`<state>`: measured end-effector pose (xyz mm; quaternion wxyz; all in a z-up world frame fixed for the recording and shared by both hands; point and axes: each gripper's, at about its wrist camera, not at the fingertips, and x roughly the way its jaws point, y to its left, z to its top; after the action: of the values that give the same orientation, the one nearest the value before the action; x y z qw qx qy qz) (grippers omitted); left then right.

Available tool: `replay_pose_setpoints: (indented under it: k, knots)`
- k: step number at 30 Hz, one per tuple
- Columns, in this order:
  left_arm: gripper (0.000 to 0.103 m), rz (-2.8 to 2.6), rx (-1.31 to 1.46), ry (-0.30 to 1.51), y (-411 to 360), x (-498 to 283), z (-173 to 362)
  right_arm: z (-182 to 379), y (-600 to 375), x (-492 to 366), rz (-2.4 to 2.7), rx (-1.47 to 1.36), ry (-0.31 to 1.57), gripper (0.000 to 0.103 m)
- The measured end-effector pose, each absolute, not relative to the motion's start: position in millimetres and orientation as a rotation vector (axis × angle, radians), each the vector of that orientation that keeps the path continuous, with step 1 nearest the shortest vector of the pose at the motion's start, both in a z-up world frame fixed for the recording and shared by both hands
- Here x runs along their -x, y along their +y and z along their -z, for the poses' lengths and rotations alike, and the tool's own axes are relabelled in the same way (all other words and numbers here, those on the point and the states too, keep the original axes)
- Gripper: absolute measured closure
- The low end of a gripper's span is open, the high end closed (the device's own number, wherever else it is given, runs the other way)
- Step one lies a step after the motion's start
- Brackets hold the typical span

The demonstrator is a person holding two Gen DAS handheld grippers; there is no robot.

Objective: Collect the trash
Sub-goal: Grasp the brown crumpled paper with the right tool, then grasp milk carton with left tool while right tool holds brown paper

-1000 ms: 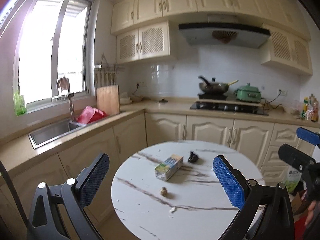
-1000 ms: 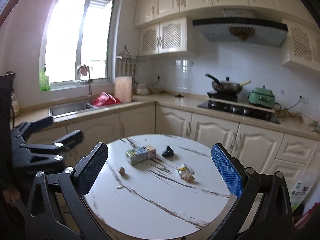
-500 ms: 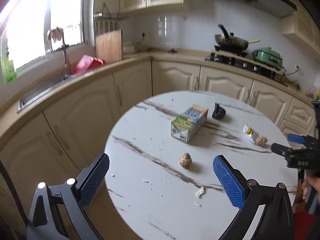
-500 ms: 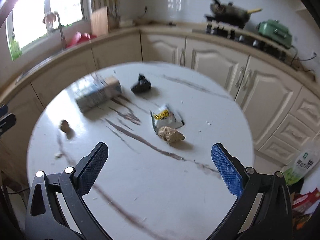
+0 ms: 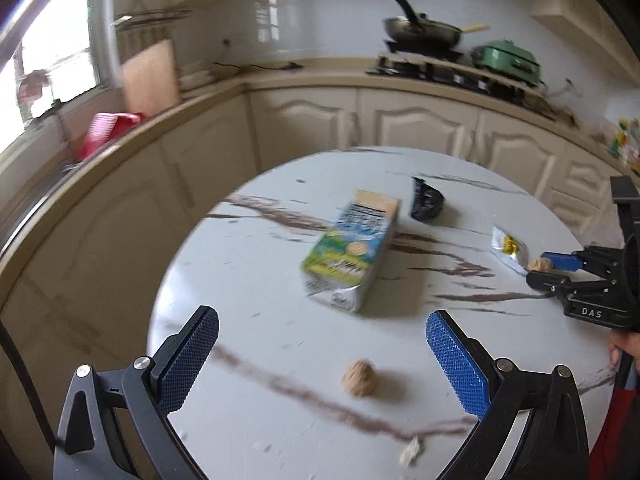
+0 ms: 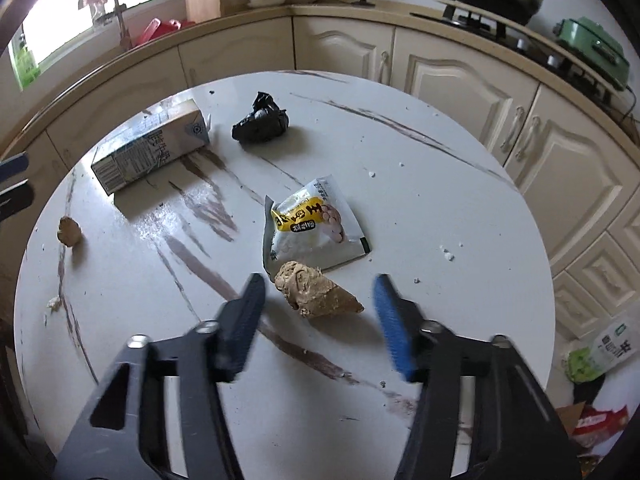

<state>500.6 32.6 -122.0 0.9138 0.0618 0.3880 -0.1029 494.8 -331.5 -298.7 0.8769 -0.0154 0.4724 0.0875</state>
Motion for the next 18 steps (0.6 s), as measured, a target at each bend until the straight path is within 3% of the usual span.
replay_pose_setpoints:
  k: [13, 15, 17, 18]
  knots:
    - [0.004, 0.2, -0.184, 0.879, 11.8, -628.5, 161.5, 267.7, -318.8, -460.9, -0.271, -0.074, 0.889, 0.064]
    - [0.016, 0.209, -0.204, 0.886, 8.3, -638.9, 165.5, 265.4, -311.6, -459.9, -0.286, -0.082, 0.882, 0.064]
    - [0.044, 0.227, -0.207, 0.909, 6.5, -649.2, 170.2, 264.8, -306.7, -460.2, -0.294, -0.088, 0.878, 0.064]
    - [0.046, 0.237, -0.208, 0.918, 5.7, -651.3, 172.0, 264.9, -304.5, -460.9, -0.3, -0.094, 0.876, 0.064]
